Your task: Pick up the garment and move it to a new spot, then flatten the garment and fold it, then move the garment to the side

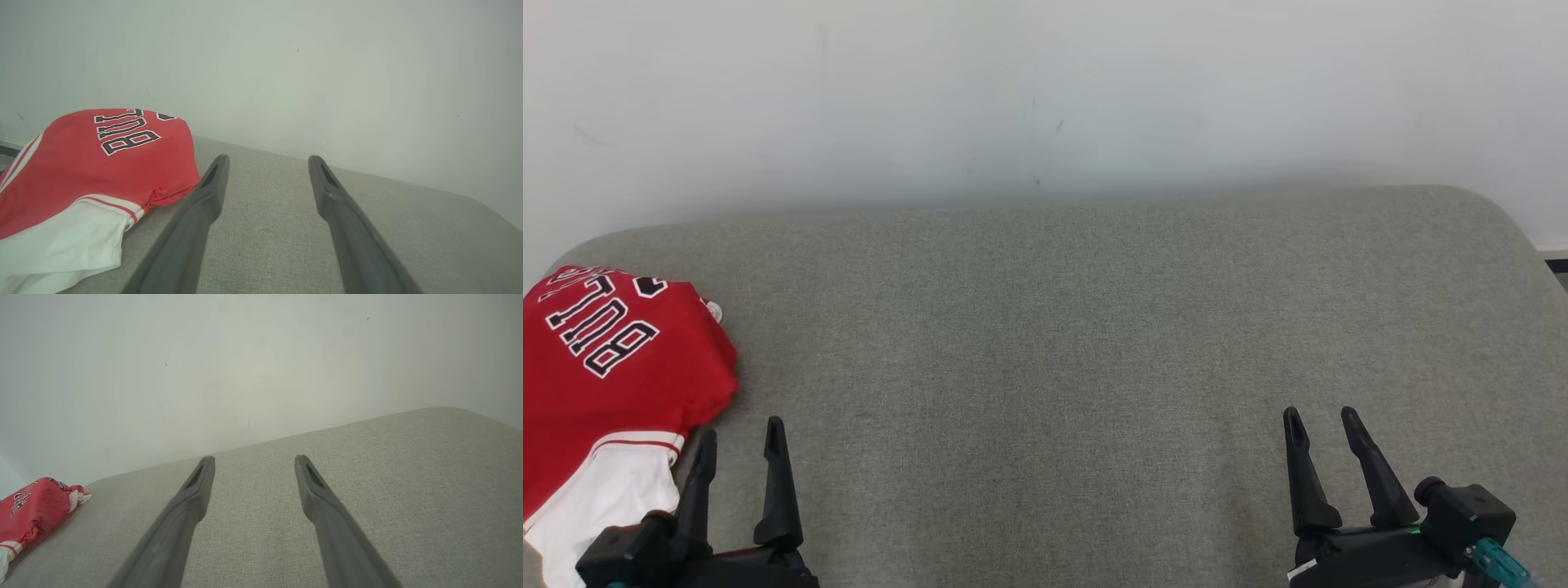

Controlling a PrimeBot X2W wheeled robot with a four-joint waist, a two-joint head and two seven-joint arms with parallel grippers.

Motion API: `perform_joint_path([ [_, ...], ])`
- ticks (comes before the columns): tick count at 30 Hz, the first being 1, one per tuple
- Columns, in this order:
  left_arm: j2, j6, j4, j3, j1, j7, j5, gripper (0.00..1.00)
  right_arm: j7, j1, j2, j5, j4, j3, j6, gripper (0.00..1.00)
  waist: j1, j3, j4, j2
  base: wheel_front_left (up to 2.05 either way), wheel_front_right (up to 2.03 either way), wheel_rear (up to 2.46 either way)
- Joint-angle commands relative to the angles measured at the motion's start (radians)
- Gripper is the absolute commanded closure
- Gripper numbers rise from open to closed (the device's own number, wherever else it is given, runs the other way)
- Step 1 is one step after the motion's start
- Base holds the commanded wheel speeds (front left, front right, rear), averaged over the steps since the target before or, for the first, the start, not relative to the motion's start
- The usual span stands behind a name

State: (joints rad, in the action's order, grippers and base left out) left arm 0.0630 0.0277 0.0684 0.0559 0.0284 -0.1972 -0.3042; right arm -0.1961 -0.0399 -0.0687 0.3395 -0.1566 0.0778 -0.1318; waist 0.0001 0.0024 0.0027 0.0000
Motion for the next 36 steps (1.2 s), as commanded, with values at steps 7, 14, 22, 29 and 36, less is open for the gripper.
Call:
perform_joint_path([
  [7,0.008,0.005,-0.014,0.012,-0.011,-0.022,0.070,0.00,-0.023,0.009,-0.002,-0.077,0.013,0.005,0.002,0.00,-0.0001,-0.001,0.003,0.0000,0.00,0.00,0.00],
  [14,0.007,0.010,-0.008,0.018,-0.016,-0.036,0.121,0.00,-0.037,0.011,-0.002,-0.130,0.016,0.008,0.002,0.00,-0.0001,0.001,0.004,0.0000,0.00,0.00,0.00],
  [22,0.006,0.043,0.007,0.020,-0.024,-0.052,0.154,0.00,-0.053,0.018,-0.007,-0.173,0.017,0.004,0.002,0.00,-0.0001,-0.001,0.003,0.0000,0.00,0.00,0.00],
  [29,0.003,0.060,0.028,0.031,-0.031,-0.061,0.148,0.00,-0.063,0.025,-0.010,-0.189,0.013,-0.006,0.002,0.00,-0.0001,-0.006,0.007,0.0000,0.00,0.00,0.00],
  [36,0.007,0.074,0.050,0.043,-0.034,-0.069,0.137,0.00,-0.071,0.034,-0.020,-0.142,-0.003,-0.021,0.002,0.00,-0.0001,-0.010,0.013,0.0000,0.00,0.00,0.00],
])
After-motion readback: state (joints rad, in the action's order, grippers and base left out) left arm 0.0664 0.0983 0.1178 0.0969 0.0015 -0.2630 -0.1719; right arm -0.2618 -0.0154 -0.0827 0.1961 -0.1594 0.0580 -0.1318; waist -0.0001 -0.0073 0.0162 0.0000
